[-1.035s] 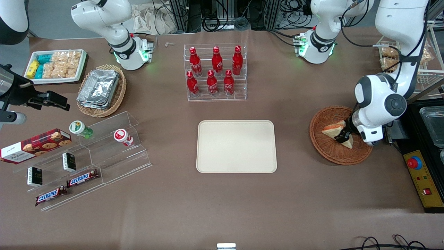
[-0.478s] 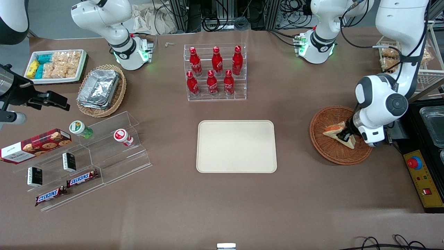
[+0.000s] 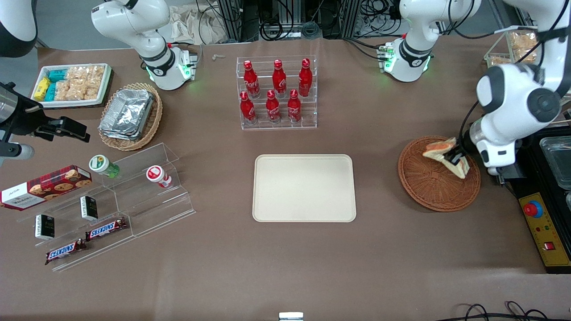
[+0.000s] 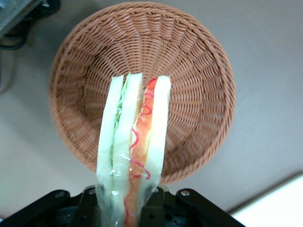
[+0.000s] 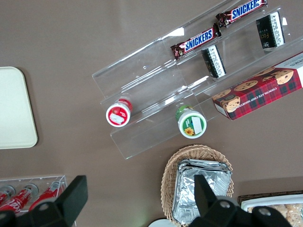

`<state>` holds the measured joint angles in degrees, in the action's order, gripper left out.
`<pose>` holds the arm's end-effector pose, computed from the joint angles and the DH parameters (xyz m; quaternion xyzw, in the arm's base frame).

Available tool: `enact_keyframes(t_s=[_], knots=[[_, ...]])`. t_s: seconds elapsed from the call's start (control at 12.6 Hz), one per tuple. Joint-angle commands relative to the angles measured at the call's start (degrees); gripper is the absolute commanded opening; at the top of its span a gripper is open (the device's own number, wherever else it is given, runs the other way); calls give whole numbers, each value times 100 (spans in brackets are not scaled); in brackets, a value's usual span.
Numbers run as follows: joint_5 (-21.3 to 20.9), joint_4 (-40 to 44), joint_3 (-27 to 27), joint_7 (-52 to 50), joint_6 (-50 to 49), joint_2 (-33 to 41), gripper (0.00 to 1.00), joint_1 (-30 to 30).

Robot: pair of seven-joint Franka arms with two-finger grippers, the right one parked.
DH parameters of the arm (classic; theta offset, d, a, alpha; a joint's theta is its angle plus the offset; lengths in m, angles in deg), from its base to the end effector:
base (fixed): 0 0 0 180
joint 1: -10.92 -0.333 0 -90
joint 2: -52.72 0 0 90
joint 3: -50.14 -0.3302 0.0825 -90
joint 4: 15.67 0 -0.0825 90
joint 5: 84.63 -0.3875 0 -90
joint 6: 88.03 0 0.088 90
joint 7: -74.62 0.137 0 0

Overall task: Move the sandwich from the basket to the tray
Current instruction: 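Lift the sandwich up out of the basket with the left gripper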

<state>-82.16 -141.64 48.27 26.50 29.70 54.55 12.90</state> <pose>0.5111 -0.0044 0.3706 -0.9074 -0.4162 0.0588 0.0055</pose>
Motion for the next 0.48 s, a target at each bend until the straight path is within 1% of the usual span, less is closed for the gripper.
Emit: enact_keyframes(t_s=[0.0, 0.16, 0.4], knots=[[-36, 746, 299, 320, -994, 63, 0, 4], [-27, 977, 747, 748, -1147, 54, 0, 4], [-62, 1091, 1486, 1408, -1024, -77, 0, 4]])
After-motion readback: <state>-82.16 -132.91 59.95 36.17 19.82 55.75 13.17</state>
